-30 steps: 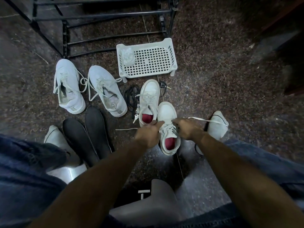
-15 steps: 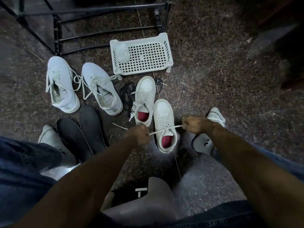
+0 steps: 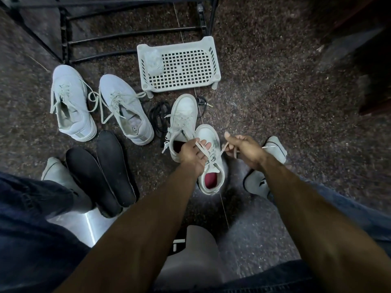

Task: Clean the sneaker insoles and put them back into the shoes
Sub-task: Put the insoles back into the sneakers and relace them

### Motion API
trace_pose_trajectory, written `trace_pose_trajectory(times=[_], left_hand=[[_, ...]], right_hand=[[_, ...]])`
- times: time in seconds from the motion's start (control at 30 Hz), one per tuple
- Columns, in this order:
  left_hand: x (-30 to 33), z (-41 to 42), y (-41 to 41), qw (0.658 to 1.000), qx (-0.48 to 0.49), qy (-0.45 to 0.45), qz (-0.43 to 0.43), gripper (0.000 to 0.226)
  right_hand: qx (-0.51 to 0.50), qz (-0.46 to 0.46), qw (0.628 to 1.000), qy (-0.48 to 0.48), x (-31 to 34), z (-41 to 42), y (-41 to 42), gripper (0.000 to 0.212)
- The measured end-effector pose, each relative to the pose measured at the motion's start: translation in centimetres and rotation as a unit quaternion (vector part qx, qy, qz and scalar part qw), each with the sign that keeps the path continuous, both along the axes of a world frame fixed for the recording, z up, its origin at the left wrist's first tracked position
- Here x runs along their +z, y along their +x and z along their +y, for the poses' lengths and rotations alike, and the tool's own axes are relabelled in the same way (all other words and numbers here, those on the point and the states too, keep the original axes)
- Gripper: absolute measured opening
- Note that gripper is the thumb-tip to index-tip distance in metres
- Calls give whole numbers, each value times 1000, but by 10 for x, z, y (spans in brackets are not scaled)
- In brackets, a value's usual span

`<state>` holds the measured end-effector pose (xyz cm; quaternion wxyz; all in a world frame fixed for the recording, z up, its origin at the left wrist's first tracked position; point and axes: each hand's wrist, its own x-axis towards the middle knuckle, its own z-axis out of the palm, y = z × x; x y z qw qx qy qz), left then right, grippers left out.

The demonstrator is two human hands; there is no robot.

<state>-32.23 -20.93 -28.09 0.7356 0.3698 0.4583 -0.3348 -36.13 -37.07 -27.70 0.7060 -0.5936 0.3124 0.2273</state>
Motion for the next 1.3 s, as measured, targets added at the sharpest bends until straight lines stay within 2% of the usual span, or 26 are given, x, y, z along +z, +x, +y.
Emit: trace_pose_trajectory(times=[0.07,0.17,0.23,0.3,0.4,0.47,0.5,0.57,0.6,0.63,0.67,0.7,0.73,0.77,0.83,0.9,0.97,1.03,1.1,1.23,1.3], left_hand=[[-3,-6,-4,1000,27,6,3,31],[-11,-11,-11,998,17,66,-11,30],[-21,-11,-12,993,-22,108,-35,46],[-29,-8,-10,989,-57,124,-51,51],[-36,-3,-8,986,-79,137,-58,45],[-33,-2,-11,976,-120,148,-103,34],[-33,-3,-14,963,-170,159,-140,34],[-31,-4,-17,906,-314,177,-222,48],[-30,-5,-17,856,-399,187,-271,54],[-30,-6,-17,791,-482,196,-323,58],[-29,-6,-17,732,-543,193,-363,55],[-29,-6,-18,700,-577,186,-377,49],[-29,-6,-19,697,-586,175,-375,39],[-30,-6,-21,711,-579,168,-363,28],[-31,-8,-20,757,-534,167,-338,11],[-29,-10,-15,809,-485,162,-290,16],[-22,-7,-8,841,-461,150,-241,21],[-22,-2,-3,849,-460,144,-216,27],[-22,1,-1,850,-466,142,-203,28],[-19,4,0,858,-457,139,-188,24],[-17,7,-1,856,-458,147,-187,21]], right_hand=[[-117,10,988,104,-6,12,3,43],[-226,29,956,185,-16,35,7,40],[-275,31,943,185,-22,38,10,39],[-288,49,948,129,-30,31,11,39],[-333,88,934,93,-40,15,5,40],[-351,107,923,115,-42,10,2,42],[-351,112,920,132,-40,9,2,42],[-362,117,909,172,-33,12,3,42],[-376,119,899,191,-29,15,3,42],[-389,119,890,207,-24,18,5,42],[-400,115,882,221,-21,21,8,40],[-407,109,876,233,-17,25,11,38],[-408,102,875,240,-13,28,13,34],[-402,95,876,250,-9,30,16,30],[-369,73,894,244,-2,32,18,26],[-306,46,937,161,2,32,18,21],[-206,15,978,13,1,33,9,19],[-83,1,994,-72,-8,33,-4,29],[-6,-1,995,-95,-14,36,-16,28],[-23,9,994,-102,-15,31,-24,11],[-12,49,992,-112,-9,21,-26,19]])
